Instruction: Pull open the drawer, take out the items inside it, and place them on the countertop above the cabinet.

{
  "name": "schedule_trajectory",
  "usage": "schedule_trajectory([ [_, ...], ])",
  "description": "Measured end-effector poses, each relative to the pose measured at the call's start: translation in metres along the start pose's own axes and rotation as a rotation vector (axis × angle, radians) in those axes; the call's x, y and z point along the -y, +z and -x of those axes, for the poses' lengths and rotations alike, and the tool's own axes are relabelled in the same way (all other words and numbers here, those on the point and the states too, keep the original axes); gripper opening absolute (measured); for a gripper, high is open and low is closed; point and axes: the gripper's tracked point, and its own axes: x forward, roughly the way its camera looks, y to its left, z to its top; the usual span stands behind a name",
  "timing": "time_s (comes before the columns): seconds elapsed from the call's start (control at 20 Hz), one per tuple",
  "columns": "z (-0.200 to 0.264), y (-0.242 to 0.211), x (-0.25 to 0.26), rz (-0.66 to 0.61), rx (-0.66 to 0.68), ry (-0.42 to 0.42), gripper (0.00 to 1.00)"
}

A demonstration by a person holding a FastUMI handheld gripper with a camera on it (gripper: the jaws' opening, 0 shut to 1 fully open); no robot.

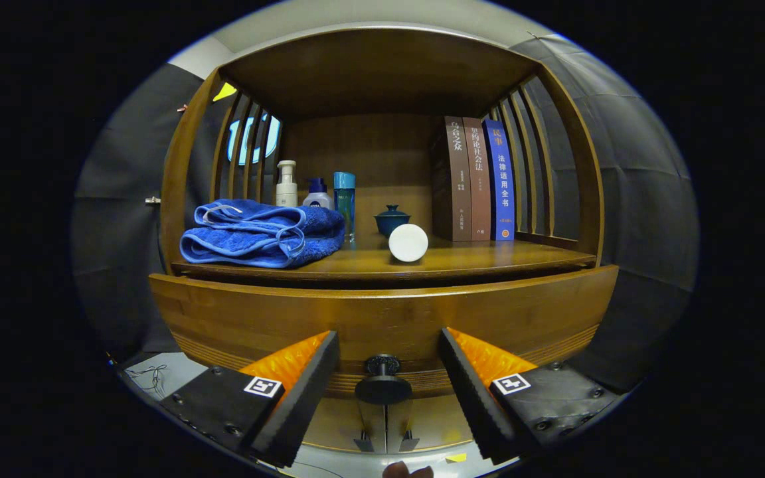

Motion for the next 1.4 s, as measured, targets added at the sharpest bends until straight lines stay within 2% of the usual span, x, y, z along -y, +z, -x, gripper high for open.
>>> schedule_trajectory([
  [0.25, -0.020, 0.002, -0.001, -0.005, -0.030, -0.002, 1.00],
  [0.4, -0.021, 0.000, -0.002, 0.011, -0.015, -0.003, 1.00],
  [0.55, -0.016, -0.002, 0.001, -0.033, -0.026, -0.001, 0.99],
  [0.95, 0.040, 0.017, 0.016, -0.041, 0.011, -0.037, 0.99],
  [1.4, 0.117, 0.097, 0.040, -0.057, 0.104, -0.051, 1.00],
])
